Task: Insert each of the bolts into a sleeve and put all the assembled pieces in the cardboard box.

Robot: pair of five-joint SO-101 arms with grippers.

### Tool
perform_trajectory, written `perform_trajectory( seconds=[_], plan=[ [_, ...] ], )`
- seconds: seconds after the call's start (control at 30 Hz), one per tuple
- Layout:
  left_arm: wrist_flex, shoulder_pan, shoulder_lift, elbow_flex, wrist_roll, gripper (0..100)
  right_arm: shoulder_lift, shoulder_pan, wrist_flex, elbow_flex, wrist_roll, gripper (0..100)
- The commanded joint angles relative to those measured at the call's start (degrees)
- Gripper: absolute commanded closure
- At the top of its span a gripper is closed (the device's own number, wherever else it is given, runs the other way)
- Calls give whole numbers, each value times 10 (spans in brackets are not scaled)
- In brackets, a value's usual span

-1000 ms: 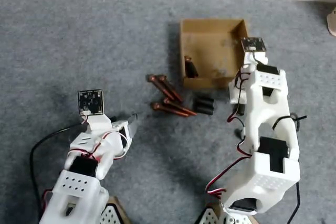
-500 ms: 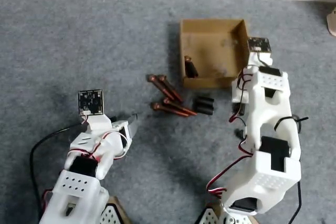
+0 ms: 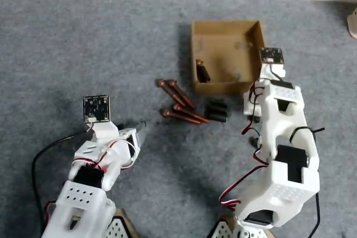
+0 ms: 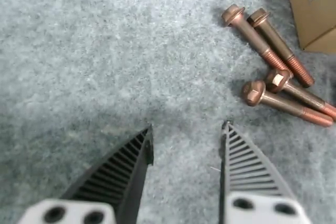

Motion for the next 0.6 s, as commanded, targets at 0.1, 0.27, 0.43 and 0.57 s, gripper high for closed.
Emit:
perform_trajectory(
  seconds=[0.1, 0.27, 0.43, 0.57],
  plan=[
    [-9, -3, -6, -4, -3, 804, -6, 3, -7, -1, -32, 996],
    [-7, -3, -6, -10, -1, 804, -14, -17, 30, 0, -32, 994],
    [52, -3, -3, -48, 1, 804, -15, -30, 53, 0, -34, 994],
    [127, -3, -1, -93, 2, 804, -46, -31, 65, 12, -36, 994]
  ],
)
